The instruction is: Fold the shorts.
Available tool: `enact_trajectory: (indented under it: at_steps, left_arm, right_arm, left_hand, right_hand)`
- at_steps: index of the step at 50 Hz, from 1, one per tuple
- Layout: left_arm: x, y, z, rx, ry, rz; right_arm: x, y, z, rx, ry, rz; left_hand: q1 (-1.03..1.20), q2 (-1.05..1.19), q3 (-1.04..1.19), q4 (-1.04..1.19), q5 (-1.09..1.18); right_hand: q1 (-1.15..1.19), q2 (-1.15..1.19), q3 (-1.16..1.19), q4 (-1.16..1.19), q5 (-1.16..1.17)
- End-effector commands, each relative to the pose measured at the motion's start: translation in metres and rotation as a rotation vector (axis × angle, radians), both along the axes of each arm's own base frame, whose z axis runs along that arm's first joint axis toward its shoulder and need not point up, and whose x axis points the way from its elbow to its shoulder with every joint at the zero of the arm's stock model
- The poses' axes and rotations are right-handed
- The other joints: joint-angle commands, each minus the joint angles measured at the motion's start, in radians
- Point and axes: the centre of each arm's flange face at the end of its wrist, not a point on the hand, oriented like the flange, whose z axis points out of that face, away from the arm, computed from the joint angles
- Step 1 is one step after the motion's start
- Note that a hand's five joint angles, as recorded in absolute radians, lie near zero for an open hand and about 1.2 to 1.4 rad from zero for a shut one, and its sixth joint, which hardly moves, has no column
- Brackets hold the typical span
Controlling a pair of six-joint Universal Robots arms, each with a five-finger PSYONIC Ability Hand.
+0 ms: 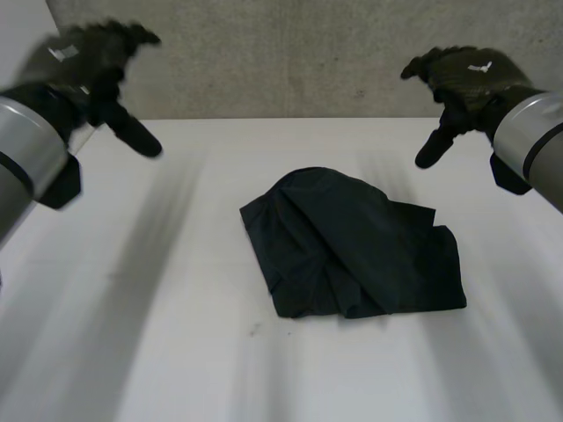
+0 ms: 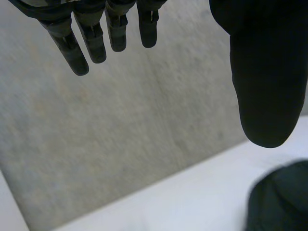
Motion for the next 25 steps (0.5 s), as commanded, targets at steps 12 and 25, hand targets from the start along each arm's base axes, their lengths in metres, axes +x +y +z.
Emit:
enact_trajectory:
  at_steps: [12,25]
  left_arm:
    - [-0.114,-0.002,-0.164,0.043,-0.371,-0.329]
    - [-0.129,-0.024,-0.201,0.032,-0.489,-0.26]
  right_arm:
    - [0.002,0.004,-0.056,0.089,0.122,0.082]
    - [0.004,0.002,-0.063,0.097,0.128,0.087]
  left_hand:
    - [0.091,0.095,0.09,0.097,0.083]
    - [0.334,0.339,0.333,0.34,0.326]
  right_hand:
    - [-0.026,-0.041,-0.033,-0.056,-0.074]
    - [-0.026,-0.041,-0.033,-0.056,-0.074]
